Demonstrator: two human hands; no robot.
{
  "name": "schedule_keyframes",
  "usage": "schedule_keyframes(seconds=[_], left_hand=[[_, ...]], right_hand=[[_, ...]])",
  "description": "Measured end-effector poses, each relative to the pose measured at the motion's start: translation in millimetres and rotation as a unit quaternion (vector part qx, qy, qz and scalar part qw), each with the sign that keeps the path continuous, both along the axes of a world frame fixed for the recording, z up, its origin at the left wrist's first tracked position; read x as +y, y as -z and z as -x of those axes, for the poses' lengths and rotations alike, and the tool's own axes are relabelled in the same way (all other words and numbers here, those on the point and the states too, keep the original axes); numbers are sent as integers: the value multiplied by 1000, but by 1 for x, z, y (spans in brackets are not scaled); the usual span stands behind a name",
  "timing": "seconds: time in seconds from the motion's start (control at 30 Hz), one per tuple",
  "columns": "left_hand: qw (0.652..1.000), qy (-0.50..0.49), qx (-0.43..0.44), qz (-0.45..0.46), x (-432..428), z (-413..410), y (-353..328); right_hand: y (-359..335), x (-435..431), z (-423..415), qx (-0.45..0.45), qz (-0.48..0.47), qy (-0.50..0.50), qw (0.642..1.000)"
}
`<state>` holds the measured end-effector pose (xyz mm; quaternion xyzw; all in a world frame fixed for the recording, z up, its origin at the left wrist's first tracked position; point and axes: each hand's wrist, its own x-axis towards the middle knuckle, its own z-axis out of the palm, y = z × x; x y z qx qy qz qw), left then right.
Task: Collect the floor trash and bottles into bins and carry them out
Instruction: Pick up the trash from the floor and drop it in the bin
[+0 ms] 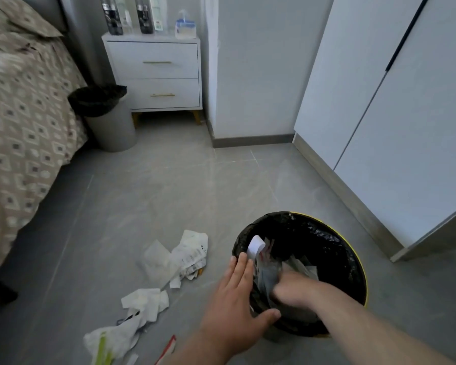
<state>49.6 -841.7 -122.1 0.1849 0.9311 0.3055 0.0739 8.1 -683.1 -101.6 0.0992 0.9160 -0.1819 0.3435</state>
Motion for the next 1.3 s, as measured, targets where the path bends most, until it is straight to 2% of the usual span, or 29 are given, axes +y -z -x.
schedule_keyframes(seconds=[0.13, 0.23, 0.33, 0.4, 0.57, 0.7, 0.8, 0.9, 1.0, 1.1, 1.23, 1.3], left_hand=[[1000, -7, 10, -29, -27, -4, -17], [996, -56, 57, -47, -68, -11, -29], [988, -129, 60, -58, -116, -19, -28], [980, -187, 39, -61, -157, -29, -21], [953, -297, -49, 20, -257, -47, 19], [924, -358, -118, 62, -307, -55, 63], [915, -357, -174, 72, -316, -57, 90], [907, -355, -221, 44, -306, -53, 111], [908, -361, -211, 24, -294, -48, 132], [909, -354, -213, 57, -283, -40, 151], [918, -321, -214, 89, -272, -25, 163], [917, -309, -228, 106, -271, -23, 170]], right_hand=[[-54, -19, 16, 139, 1, 27, 990], [-87, -55, 21, 257, 71, 29, 963], [-101, -98, 20, 306, 119, -5, 944], [-96, -131, 18, 297, 137, -29, 944], [-51, -194, 11, 233, 164, -61, 957], [0, -215, 7, 173, 150, -75, 970], [38, -217, 1, 124, 121, -105, 979], [75, -215, -14, 63, 72, -152, 984], [110, -210, -35, 35, 47, -227, 972], [134, -216, -61, 33, 46, -283, 957], [159, -240, -99, 17, 39, -219, 975], [170, -249, -113, -4, 21, -234, 972]])
